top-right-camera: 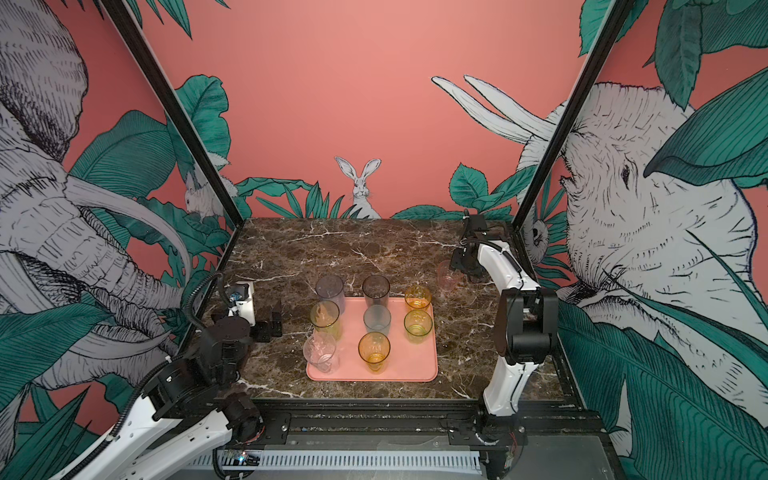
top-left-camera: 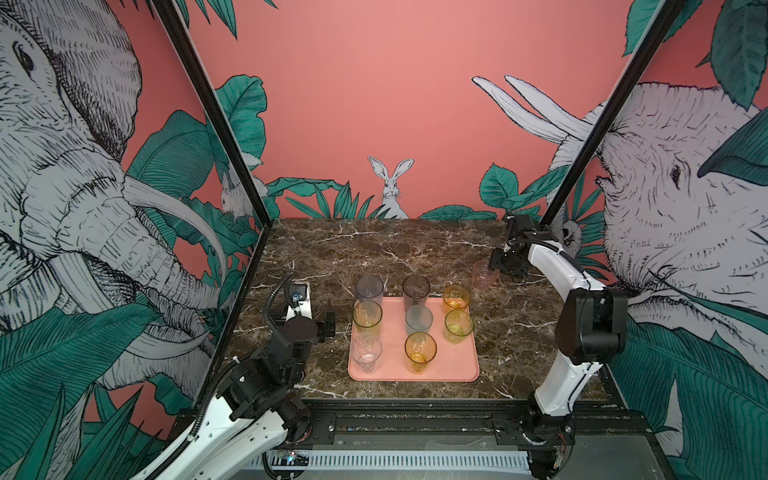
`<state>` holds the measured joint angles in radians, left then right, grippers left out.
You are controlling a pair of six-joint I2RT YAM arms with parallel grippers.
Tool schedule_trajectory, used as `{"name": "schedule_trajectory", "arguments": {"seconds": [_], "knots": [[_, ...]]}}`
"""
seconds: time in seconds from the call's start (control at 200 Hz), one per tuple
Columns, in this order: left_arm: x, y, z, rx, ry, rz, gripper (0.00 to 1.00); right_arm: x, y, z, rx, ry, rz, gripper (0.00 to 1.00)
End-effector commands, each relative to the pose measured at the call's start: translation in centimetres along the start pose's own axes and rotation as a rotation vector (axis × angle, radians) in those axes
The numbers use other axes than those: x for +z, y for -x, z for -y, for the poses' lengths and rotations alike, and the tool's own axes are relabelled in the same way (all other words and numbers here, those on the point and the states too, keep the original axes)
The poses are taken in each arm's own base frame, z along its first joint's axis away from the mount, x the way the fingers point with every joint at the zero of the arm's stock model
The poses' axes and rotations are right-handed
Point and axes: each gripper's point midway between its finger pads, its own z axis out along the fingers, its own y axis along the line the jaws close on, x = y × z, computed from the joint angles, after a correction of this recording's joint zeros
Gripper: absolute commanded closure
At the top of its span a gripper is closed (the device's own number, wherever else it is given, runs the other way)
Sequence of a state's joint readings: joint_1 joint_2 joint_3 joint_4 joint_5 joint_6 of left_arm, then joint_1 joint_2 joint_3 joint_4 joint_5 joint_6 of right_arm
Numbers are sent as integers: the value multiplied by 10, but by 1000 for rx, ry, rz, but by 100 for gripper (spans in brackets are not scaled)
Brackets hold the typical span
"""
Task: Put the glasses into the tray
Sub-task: 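Lower the open right gripper around the pink cup's rim and close it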
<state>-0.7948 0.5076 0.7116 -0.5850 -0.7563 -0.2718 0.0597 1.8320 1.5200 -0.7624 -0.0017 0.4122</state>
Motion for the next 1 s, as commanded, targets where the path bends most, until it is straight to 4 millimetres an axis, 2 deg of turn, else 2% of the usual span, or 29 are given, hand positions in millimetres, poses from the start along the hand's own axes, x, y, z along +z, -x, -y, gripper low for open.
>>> {"name": "schedule_trajectory", "arguments": {"seconds": [0.0, 0.315, 0.47, 0.995], "knots": [[1, -4, -4, -2, 25, -14, 1, -1, 13, -3, 12, 20, 26, 35], [2, -6, -4, -10, 26, -19, 1, 16, 8, -2, 26, 19, -9, 37], [3, -9, -2, -22, 17, -25, 1, 26, 5, -3, 31, 24, -31, 42], [4, -13, -2, -21, 23, -33, 1, 42, -1, -5, 42, 45, -70, 70]]}}
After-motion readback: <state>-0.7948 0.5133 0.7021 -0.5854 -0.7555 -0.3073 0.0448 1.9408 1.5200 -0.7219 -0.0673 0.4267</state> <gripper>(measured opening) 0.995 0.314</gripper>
